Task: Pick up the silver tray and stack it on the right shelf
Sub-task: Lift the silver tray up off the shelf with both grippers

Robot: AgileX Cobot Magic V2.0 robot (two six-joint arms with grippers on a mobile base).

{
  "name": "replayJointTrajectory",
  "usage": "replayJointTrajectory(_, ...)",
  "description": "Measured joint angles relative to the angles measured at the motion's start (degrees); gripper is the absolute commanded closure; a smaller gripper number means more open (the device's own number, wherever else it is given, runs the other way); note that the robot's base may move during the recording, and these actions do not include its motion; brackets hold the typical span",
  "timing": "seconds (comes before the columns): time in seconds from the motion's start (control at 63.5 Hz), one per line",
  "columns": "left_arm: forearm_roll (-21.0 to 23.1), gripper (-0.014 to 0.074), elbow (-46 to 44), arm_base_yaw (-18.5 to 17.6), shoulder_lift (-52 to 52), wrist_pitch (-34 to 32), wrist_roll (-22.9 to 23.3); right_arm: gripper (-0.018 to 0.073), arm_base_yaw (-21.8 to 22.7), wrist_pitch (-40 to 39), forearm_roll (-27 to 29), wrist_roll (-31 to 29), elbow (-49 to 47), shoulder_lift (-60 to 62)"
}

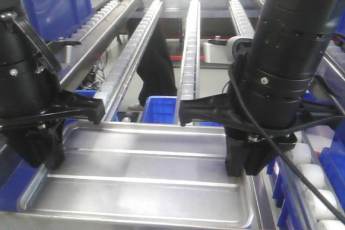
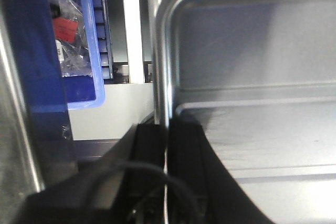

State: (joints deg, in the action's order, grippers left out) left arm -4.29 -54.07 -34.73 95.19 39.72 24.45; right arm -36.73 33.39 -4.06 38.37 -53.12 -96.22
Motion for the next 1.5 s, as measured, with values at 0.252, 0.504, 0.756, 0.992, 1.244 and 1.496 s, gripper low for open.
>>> replayJointTrajectory(0.252,-0.34,0.0689,-2.76,0.0,-0.03,1.69,0.78,0.0503,0.0,0.64,-0.4,0.36,0.37,1.2)
replayJointTrajectory(0.504,-0.88,0.0689,-6.88,0.0,-6.11,5.96,1.4,0.0503,0.04,3.52,-4.46,0.73,-0.13,9.69)
replayJointTrajectory(0.756,-2.9,0.0689,-12.36,-1.67,-13.22,12.22,3.02,0.0503,0.04,12.28,-8.01,0.52,-7.12,17.2)
replayJointTrajectory(0.992,-7.1,0.0689,-19.65,-4.88,-15.25,17.93,6.01,0.0503,0.04,18.24,-9.56,0.32,-12.9,21.14)
replayJointTrajectory(1.244,-7.7,0.0689,-21.69,-5.96,-15.25,19.57,6.27,0.0503,0.04,19.53,-9.69,0.32,-13.36,22.95)
replayJointTrajectory(1.496,-7.29,0.0689,-21.74,-5.96,-15.25,20.31,6.39,0.0503,0.04,19.95,-9.69,0.32,-13.36,22.97)
